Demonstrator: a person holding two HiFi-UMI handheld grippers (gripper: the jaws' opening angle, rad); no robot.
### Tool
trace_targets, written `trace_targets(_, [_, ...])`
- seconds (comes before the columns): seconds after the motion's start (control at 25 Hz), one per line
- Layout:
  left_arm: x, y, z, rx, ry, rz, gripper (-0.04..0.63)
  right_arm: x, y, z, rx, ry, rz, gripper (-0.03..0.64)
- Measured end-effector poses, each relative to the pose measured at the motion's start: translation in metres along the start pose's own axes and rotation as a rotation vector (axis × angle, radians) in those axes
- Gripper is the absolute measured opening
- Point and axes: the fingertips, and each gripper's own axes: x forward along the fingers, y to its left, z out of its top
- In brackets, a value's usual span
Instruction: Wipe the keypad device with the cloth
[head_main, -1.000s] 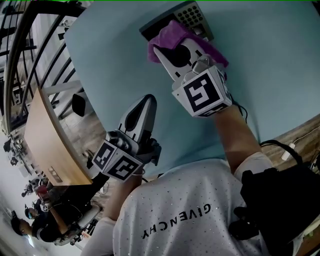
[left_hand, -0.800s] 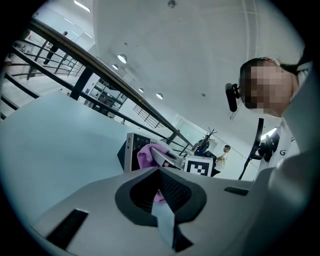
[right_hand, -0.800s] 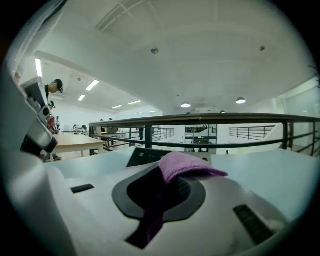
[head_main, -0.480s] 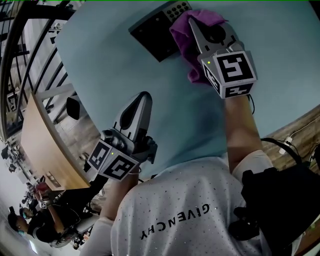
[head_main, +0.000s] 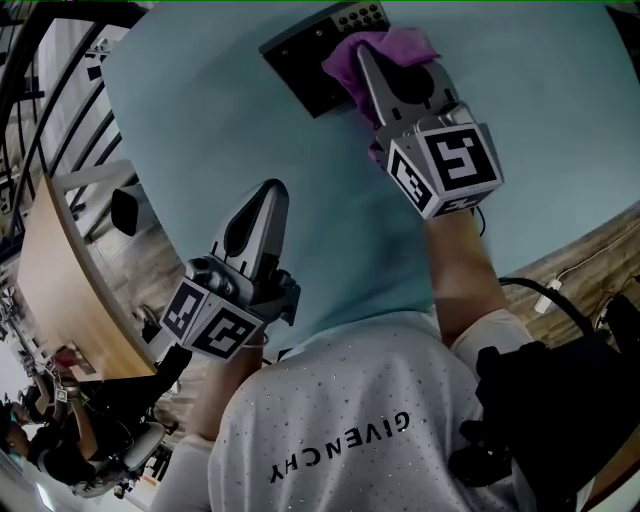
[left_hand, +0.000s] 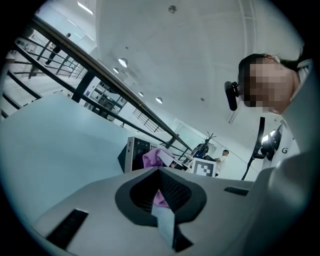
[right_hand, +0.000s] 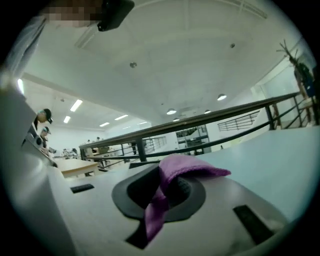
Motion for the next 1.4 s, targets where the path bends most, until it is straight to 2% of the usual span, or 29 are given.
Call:
trace_targets(0.12, [-0.006,0.003,0.007,-0.020,-0.032,0.001,0.000,0.011,0.064,-0.014,0.035,0.050,0.173,0.015])
trace_targets(0.2, [-0.005,0.000,0.009,-0.032,-0.045,-0.017,0.000,0.015,0.091,-0.028,-0.016,0.122,0.244,0.016])
trace_targets(0.28, [-0.003,-0.004,0.008,-0.032,-0.042,-0.028,0.000,0.015,0.098,-0.041,-0.091,0.197,0.265,0.016])
trace_targets(0.4, [-0.004,-0.005,0.003,-0.013,-0.013,-0.018,0.000,0.012,0.079,-0.050,-0.152,0.252,0.194,0.015])
trace_targets(0.56, [-0.006,-0.006,0.004,-0.071,-0.055,-0.059,0.000,0.007,0.036,-0.046,-0.131,0.258,0.071,0.015])
trace_targets(0.68, [-0.009,-0.009,0.006,-0.073,-0.067,-0.072,0.000,-0.002,0.005,-0.045,-0.110,0.263,-0.029,0.015])
trace_targets(0.8, [-0.010,-0.010,0.002,-0.057,-0.050,-0.051,0.000,-0.012,-0.024,-0.047,-0.102,0.267,-0.105,0.015])
trace_targets(0.96, [-0.019,0.001,-0.003,-0.028,-0.010,-0.001,0.000,-0.014,-0.037,-0.047,-0.113,0.259,-0.149,0.015])
trace_targets(1.2, [-0.035,0.000,0.004,-0.043,-0.045,-0.010,0.000,-0.017,-0.041,-0.049,-0.161,0.279,-0.193,0.017])
trace_targets(1.4, [-0.046,-0.004,0.005,-0.031,-0.049,0.001,0.000,-0.018,-0.033,-0.044,-0.119,0.253,-0.202,0.016])
